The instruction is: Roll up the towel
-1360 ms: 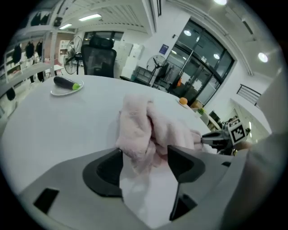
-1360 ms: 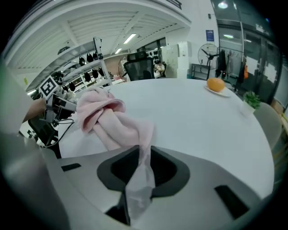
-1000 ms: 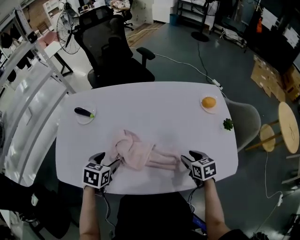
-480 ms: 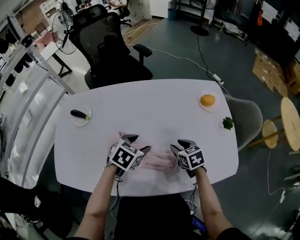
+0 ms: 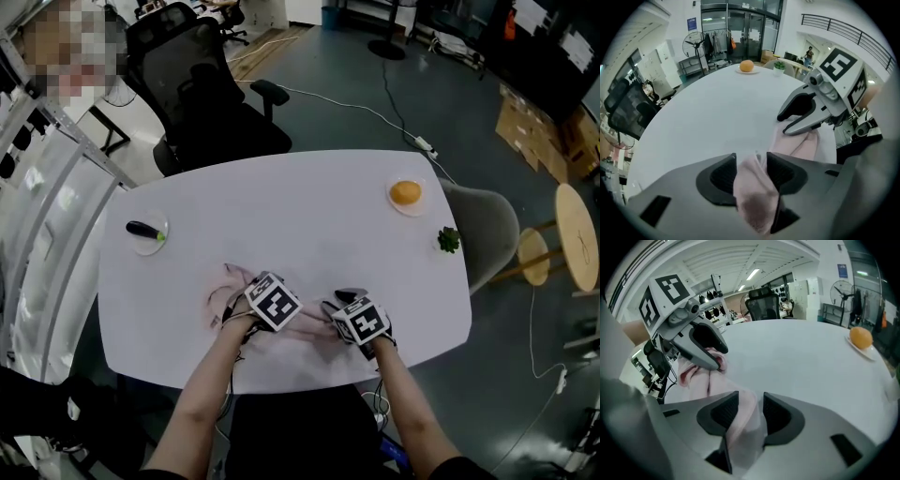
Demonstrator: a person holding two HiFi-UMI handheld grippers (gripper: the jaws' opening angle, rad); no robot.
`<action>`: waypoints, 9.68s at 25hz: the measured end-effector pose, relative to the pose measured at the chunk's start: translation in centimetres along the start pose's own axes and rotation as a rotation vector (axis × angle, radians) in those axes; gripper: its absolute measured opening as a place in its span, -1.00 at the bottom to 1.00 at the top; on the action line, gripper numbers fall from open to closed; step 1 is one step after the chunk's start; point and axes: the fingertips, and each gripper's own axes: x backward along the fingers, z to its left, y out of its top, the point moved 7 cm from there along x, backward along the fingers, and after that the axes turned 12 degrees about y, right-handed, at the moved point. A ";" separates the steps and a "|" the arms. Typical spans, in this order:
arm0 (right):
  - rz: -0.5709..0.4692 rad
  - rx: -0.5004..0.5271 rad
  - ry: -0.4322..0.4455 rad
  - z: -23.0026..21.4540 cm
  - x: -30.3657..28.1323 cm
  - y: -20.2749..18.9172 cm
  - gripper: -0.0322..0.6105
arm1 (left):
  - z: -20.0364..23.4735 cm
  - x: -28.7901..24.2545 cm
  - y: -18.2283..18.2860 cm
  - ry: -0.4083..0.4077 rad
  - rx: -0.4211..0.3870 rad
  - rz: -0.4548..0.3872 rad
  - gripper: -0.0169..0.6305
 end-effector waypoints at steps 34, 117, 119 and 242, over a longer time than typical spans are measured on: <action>-0.170 0.299 -0.313 0.1 14.7 10.7 -0.81 | 17.0 20.3 -10.4 0.585 0.479 -0.336 -0.87; -0.013 0.218 -0.590 -16.3 12.0 13.0 -0.17 | 22.2 11.7 -23.9 0.699 0.755 -0.164 -0.06; -0.031 0.169 -0.582 -15.9 13.0 11.2 -0.17 | 21.2 11.9 -24.0 0.683 0.759 -0.165 -0.06; 0.125 -0.208 -0.230 -11.7 13.3 2.5 -0.71 | 8.4 14.8 -28.7 0.332 0.053 0.025 -0.87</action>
